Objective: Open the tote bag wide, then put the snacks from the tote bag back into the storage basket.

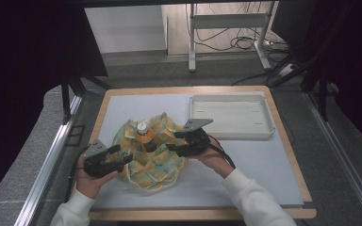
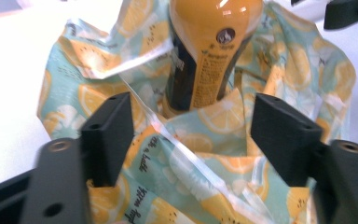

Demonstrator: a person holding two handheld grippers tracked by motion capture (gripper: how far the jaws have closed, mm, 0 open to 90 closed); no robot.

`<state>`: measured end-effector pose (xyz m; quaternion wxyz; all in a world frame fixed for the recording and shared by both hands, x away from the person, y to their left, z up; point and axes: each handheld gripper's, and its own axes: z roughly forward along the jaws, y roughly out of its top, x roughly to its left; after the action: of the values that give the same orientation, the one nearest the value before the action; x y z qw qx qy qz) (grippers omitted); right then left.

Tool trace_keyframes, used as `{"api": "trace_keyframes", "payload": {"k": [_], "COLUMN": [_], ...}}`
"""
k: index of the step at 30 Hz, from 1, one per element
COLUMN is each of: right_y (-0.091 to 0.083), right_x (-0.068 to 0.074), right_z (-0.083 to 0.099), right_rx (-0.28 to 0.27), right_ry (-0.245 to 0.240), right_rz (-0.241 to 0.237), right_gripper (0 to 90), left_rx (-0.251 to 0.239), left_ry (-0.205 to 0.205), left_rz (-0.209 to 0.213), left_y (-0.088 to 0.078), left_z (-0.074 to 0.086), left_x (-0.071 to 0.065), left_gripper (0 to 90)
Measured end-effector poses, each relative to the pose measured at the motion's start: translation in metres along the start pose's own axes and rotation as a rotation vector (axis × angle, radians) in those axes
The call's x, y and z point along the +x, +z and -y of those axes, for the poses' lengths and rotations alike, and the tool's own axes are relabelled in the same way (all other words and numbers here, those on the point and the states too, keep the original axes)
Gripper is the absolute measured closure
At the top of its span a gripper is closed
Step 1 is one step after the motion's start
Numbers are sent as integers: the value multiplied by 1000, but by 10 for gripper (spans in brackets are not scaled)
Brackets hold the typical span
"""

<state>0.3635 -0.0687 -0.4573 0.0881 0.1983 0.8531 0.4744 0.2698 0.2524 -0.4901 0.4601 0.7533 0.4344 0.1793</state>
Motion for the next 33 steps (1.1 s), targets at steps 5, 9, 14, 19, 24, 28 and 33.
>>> {"api": "trace_keyframes", "payload": {"k": [5,9,14,19,24,28,33], "right_y": [0,0,0,4,10,18,32], "right_x": [-1,0,2,5,11,19,24], "right_z": [1,0,-3,-9,-18,-24,-29], "right_rx": [-14,-18,-26,-33,-52,-57,-50], "right_ry": [19,19,22,11,5,-14,-23], "right_rz": [-3,-2,7,16,13,9,10], "right_gripper": [384,373,365,355,330,299,249], "left_rx": [4,4,10,15,13,15,16], "left_ry": [8,1,7,6,3,4,8], "left_rz": [-2,-4,3,-4,-2,3,3], "left_y": [1,1,1,1,0,0,-1], "left_z": [0,1,2,2,1,2,2], "left_x": [1,2,1,1,1,-1,-1], "left_gripper": [265,266,268,270,270,270,269]}}
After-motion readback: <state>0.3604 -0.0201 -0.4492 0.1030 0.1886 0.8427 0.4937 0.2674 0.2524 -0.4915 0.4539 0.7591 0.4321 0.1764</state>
